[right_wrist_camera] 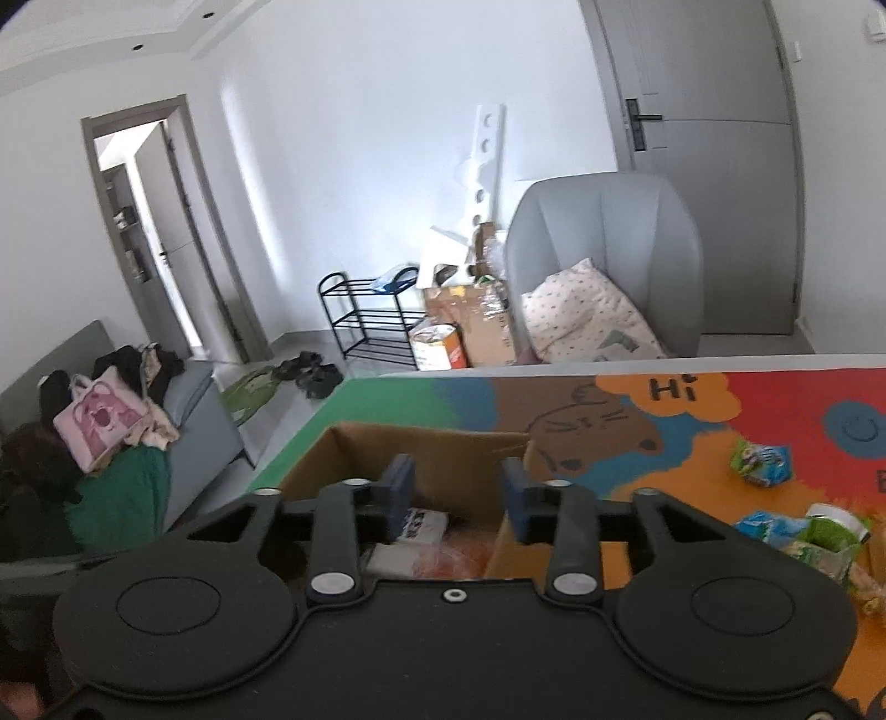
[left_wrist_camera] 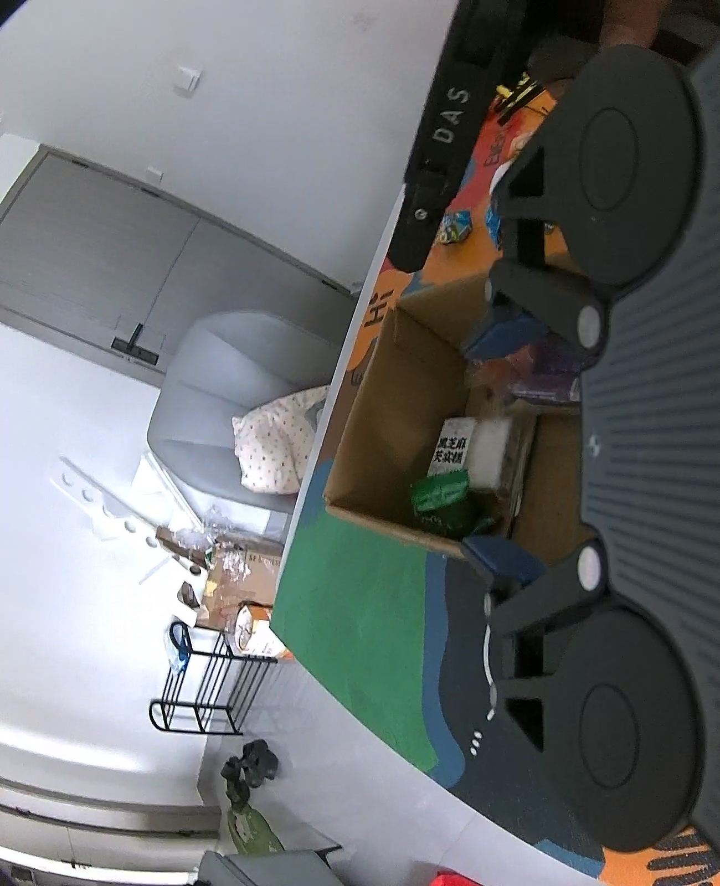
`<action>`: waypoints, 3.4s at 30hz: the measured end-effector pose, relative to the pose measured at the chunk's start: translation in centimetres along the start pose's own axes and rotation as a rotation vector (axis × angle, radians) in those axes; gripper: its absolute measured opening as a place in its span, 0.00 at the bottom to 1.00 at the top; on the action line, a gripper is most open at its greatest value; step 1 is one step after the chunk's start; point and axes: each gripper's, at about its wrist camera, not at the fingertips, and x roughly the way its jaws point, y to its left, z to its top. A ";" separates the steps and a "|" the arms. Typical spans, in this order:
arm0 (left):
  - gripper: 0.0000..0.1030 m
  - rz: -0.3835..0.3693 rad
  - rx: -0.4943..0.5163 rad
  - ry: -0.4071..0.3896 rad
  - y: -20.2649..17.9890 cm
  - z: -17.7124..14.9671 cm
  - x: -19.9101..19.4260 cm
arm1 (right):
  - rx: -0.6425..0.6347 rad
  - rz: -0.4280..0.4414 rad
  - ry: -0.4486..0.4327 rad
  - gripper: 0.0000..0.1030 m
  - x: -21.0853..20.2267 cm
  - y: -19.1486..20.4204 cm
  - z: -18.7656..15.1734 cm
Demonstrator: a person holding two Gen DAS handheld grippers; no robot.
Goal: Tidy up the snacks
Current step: 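Open both grippers to drop the green bag and candy into the box, then move both open tools back toward the remaining snacks on the table, then grasp the purple pastry pack with the left gripper while the right grasps the long bread pack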
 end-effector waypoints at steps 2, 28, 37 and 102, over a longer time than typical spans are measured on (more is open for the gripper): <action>0.77 0.005 0.016 -0.004 -0.5 -0.1 -0.1 | 0.015 -0.004 0.006 0.40 -0.3 -0.5 0.0; 0.92 -0.142 0.163 0.054 -9.2 -1.7 1.3 | 0.100 -0.243 0.026 0.96 -8.2 -8.6 -3.3; 0.92 -0.204 0.237 0.087 -13.1 -2.7 2.6 | 0.119 -0.347 0.030 1.00 -9.9 -11.4 -4.5; 0.36 -0.237 0.292 0.367 -18.7 -9.2 12.4 | 0.321 -0.410 0.194 0.37 -7.3 -21.3 -10.1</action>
